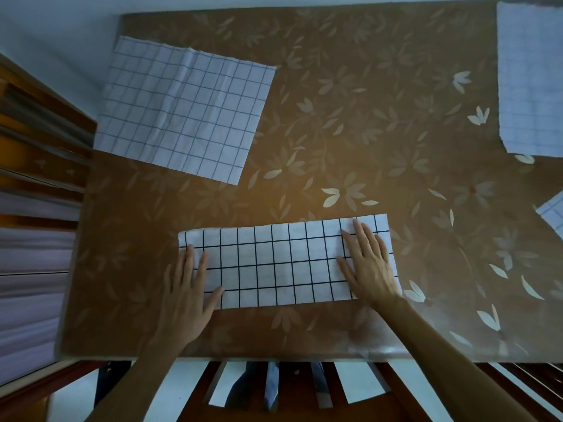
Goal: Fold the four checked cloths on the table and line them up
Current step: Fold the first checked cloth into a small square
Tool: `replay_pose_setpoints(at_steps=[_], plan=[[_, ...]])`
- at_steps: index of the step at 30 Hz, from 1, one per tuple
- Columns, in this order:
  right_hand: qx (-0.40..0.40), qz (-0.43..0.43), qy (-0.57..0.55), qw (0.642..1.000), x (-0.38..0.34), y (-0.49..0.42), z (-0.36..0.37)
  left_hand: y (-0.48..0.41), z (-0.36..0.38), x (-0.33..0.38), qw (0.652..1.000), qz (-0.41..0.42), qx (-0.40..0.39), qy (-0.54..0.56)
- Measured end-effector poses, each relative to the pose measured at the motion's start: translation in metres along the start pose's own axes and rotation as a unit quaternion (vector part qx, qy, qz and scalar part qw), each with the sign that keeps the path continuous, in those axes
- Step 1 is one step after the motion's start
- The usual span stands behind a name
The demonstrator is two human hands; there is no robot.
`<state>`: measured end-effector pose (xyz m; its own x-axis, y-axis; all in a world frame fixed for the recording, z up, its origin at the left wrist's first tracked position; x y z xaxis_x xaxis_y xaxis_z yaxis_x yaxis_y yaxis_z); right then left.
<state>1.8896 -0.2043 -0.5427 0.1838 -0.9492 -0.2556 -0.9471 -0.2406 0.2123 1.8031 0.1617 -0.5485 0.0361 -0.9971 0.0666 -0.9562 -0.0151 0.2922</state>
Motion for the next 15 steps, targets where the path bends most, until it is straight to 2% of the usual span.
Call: replay_pose_setpoints(at_steps=[2,4,8,11,15], plan=[[0.026,-0.043,-0.023,0.998,-0.014,-0.018,-0.017,0.000,-0.009,0.008,1.000,0.016,0.017,0.005],[0.016,-0.088,-0.027,0.996,-0.035,-0.041,-0.026,0.000,-0.017,0.017,0.999,0.022,0.037,0.003],[-0.093,-0.096,0.038,0.990,-0.065,-0.081,-0.023,0.003,-0.025,0.033,0.997,0.014,0.072,-0.033],[-0.137,-0.078,0.083,0.984,-0.067,-0.092,-0.019,0.006,-0.024,0.025,0.996,-0.034,0.074,-0.022],[-0.140,-0.069,0.091,0.984,-0.061,-0.089,-0.011,0.021,-0.023,0.012,0.988,-0.121,0.086,0.051]])
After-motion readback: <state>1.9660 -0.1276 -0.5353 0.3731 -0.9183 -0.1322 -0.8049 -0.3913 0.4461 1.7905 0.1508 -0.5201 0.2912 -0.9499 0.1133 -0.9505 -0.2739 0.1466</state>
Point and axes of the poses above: each hand's wrist, its own y-axis away from the middle knuckle, its own z-axis out of the palm, x = y × z, the point moved 8 cm from there along -y, towards the middle knuckle, and after that the axes turned 2 degrees about y, right-handed, at the moved point
